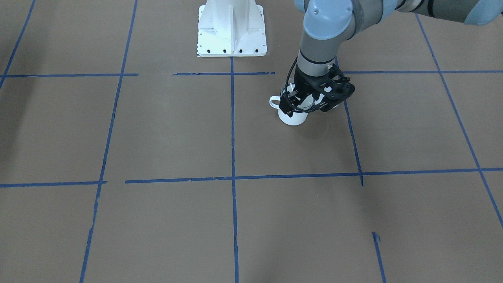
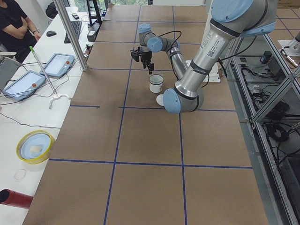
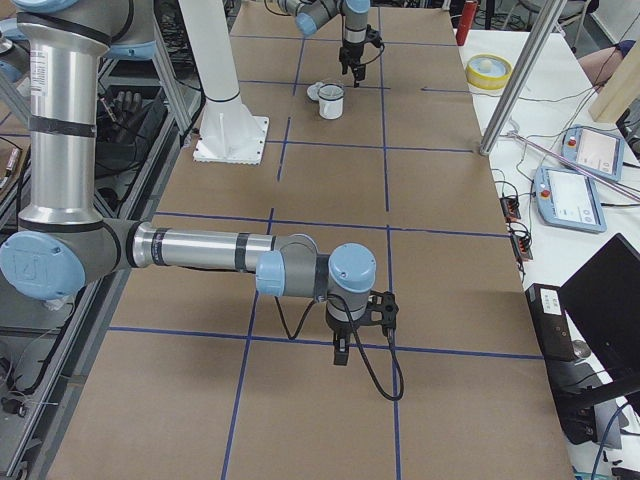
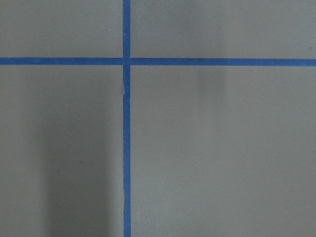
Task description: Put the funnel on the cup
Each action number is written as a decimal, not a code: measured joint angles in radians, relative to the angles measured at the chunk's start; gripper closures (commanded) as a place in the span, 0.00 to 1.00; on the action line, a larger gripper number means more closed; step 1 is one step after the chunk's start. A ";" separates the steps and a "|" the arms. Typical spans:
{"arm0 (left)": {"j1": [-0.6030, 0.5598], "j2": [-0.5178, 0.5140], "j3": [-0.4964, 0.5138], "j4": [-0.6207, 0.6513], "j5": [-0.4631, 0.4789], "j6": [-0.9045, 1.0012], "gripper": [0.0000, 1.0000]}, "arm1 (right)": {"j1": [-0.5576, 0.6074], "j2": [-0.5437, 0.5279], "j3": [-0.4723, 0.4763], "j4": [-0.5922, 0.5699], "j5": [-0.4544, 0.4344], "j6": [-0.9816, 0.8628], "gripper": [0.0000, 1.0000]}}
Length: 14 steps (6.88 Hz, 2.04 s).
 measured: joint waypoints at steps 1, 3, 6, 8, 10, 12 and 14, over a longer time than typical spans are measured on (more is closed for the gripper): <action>-0.082 0.018 -0.021 0.007 -0.010 0.133 0.00 | 0.000 0.000 0.000 0.000 0.000 0.000 0.00; -0.279 0.113 -0.031 0.007 -0.095 0.503 0.00 | 0.000 0.000 0.000 0.000 0.000 0.000 0.00; -0.626 0.287 0.051 0.007 -0.201 1.116 0.00 | 0.000 0.000 0.000 0.000 0.000 0.000 0.00; -0.829 0.402 0.189 -0.023 -0.213 1.510 0.00 | 0.000 0.000 0.000 0.000 0.000 0.000 0.00; -0.943 0.520 0.312 -0.159 -0.251 1.693 0.00 | 0.000 0.000 -0.001 0.000 0.000 0.000 0.00; -0.962 0.618 0.320 -0.245 -0.273 1.723 0.00 | 0.000 0.000 -0.001 0.000 0.000 0.000 0.00; -0.964 0.679 0.251 -0.263 -0.288 1.714 0.00 | 0.000 0.000 -0.001 0.000 0.000 0.000 0.00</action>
